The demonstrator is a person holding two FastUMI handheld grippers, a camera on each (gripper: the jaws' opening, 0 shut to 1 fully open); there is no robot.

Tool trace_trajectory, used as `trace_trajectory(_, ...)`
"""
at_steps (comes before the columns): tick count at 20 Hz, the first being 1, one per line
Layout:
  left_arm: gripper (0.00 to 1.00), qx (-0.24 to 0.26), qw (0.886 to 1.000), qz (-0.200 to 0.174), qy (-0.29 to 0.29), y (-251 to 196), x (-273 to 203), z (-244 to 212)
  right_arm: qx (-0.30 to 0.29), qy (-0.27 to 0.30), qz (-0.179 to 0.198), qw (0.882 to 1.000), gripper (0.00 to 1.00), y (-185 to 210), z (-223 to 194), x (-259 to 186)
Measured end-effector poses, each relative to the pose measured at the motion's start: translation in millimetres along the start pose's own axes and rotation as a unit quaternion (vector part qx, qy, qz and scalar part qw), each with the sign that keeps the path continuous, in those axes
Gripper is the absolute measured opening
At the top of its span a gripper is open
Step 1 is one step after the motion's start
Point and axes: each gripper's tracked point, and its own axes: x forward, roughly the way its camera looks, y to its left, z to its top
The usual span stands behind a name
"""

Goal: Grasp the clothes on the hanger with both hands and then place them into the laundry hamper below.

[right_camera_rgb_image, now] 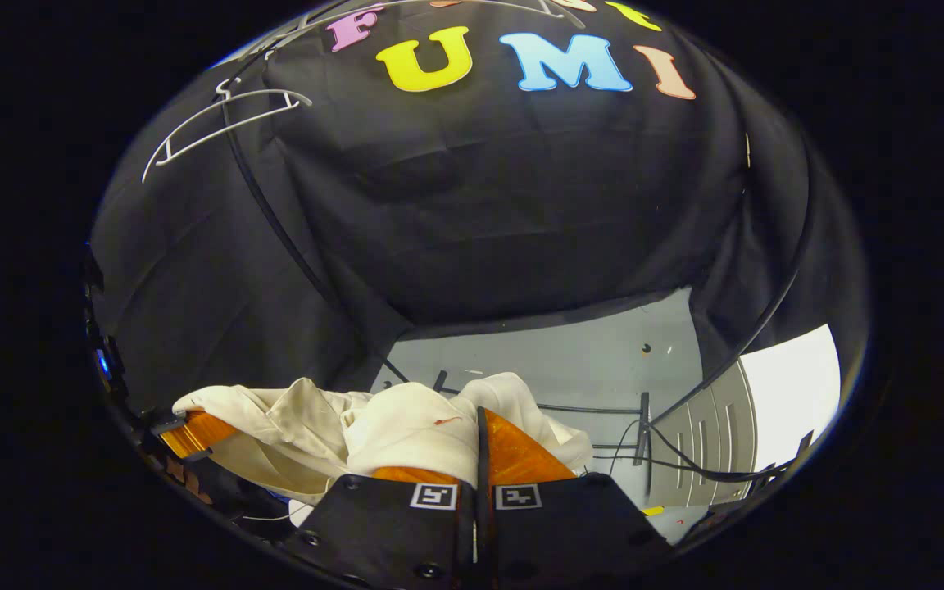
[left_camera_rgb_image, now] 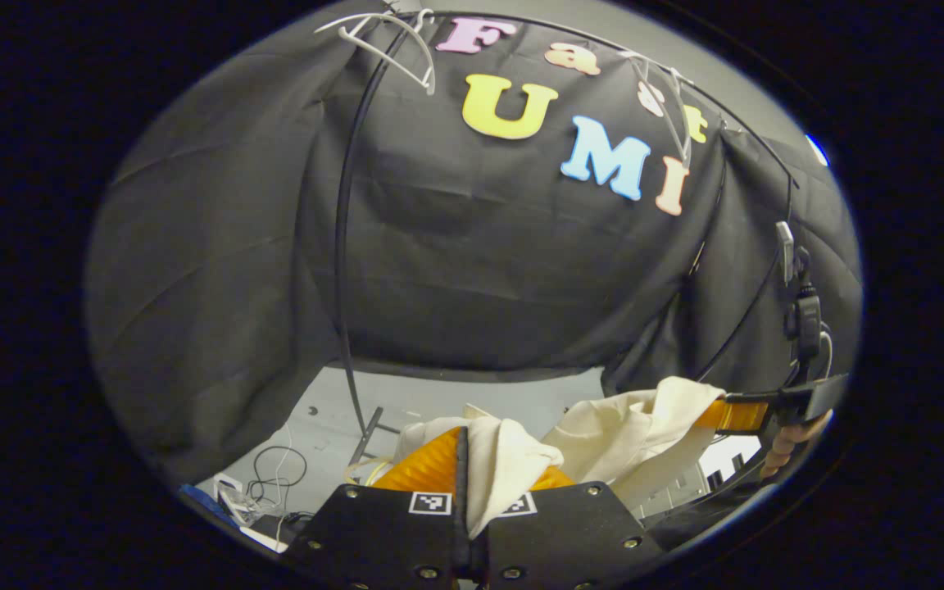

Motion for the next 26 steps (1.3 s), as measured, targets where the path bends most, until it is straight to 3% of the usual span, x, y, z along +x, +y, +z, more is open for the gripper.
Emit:
trace_trajectory(8,0.03,0.026,0.998,0.013,0.062,7.7,36.9,-36.7,0.021,0.077,-0.028,0.996,0.00,-11.8,-46.2,41.9)
trace_trajectory(9,0.04,0.029,0.997,0.015,0.068,8.5,39.5,-39.0,0.021,0.084,-0.028,0.996,0.05,-12.5,-49.2,44.9)
trace_trajectory(10,0.04,0.030,0.997,0.015,0.076,10.6,38.7,-44.5,0.021,0.090,-0.024,0.995,0.02,-11.6,-51.8,48.8)
trace_trajectory(11,0.04,0.032,0.996,0.012,0.085,11.2,40.9,-51.5,0.019,0.096,-0.022,0.995,0.10,-9.8,-50.4,52.0)
trace_trajectory(12,0.05,0.031,0.995,0.008,0.093,11.8,44.1,-58.6,0.017,0.101,-0.018,0.995,0.11,-9.2,-51.3,49.5)
trace_trajectory(13,0.09,0.029,0.995,0.007,0.097,13.4,45.4,-61.5,0.016,0.105,-0.017,0.994,0.11,-8.1,-53.5,50.2)
trace_trajectory(14,0.02,0.025,0.995,0.010,0.097,15.7,47.4,-64.2,0.017,0.107,-0.009,0.994,0.14,-5.2,-53.6,46.4)
trace_trajectory(15,0.11,0.018,0.995,0.011,0.099,17.9,47.3,-68.5,0.015,0.106,-0.004,0.994,0.24,-3.6,-51.6,45.3)
trace_trajectory(16,0.20,0.011,0.995,0.009,0.099,17.8,44.2,-70.9,0.010,0.105,0.001,0.994,0.46,0.0,-51.5,42.0)
trace_trajectory(20,0.97,0.013,0.994,0.042,0.102,30.8,24.3,-70.0,-0.008,0.098,0.013,0.995,0.94,0.2,-42.9,27.7)
trace_trajectory(21,0.97,0.015,0.994,0.051,0.098,32.5,17.6,-65.4,-0.011,0.090,0.013,0.996,0.98,-2.3,-36.9,24.6)
trace_trajectory(22,0.96,0.018,0.994,0.064,0.091,32.3,7.1,-59.7,-0.013,0.080,0.016,0.997,0.93,-4.8,-28.6,19.8)
trace_trajectory(23,0.96,0.021,0.993,0.079,0.080,33.0,-2.9,-51.4,-0.015,0.069,0.017,0.997,0.98,-8.1,-20.8,13.3)
trace_trajectory(26,0.97,0.018,0.994,0.095,0.045,9.7,-35.0,-22.7,-0.031,0.021,0.014,0.999,0.98,-29.2,11.6,-8.7)
